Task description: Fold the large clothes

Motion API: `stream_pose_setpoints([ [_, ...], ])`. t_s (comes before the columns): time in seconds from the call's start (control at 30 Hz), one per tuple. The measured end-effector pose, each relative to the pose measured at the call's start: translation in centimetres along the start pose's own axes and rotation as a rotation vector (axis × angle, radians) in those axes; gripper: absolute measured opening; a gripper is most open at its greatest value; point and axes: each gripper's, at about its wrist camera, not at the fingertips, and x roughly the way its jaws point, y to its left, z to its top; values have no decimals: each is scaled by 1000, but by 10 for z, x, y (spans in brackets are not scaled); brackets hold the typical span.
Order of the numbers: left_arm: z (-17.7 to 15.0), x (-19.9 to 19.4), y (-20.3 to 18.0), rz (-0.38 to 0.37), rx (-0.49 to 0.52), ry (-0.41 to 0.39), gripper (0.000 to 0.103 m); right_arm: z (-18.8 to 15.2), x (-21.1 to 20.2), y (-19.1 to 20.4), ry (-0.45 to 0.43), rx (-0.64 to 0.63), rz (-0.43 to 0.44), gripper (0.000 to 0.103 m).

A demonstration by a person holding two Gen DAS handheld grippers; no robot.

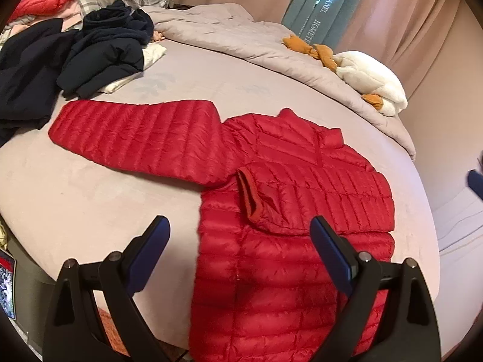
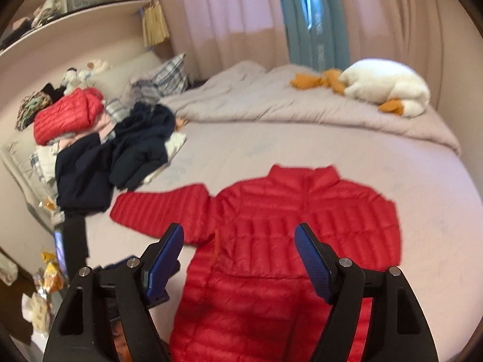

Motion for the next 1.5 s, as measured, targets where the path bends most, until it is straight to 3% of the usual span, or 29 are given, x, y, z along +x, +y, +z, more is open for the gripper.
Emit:
stream_pose_setpoints([
  [0.37, -12, 4, -17, -24, 43, 23, 94, 0, -49, -2, -117, 25, -33, 79],
  [0.57, -24, -5, -19, -37, 51, 12, 94, -8, -65, 0, -122, 23, 39, 79],
  [0.7, -34, -9, -20, -38, 52, 19, 94, -23, -86, 0, -175, 11, 23, 79],
  [0.87, -58, -21, -29, -66, 86, 16, 94, -47, -98, -5, -178, 35, 62, 79],
  [0.97, -68, -31, -37, -100, 103, 16, 94, -59, -102, -2, -190, 22, 42, 79],
  [1.07, -74, -49, -43, -143, 109, -12, 94, -65, -103, 6, -195, -3, 31, 79],
  [1.27, -80, -89, -56, -210, 133, -85, 95, -70, -114, 19, -192, -40, 121, 79],
  [1.5, -80, -108, -61, -185, 144, -132, 98, -72, -129, 25, -278, -57, 66, 81],
])
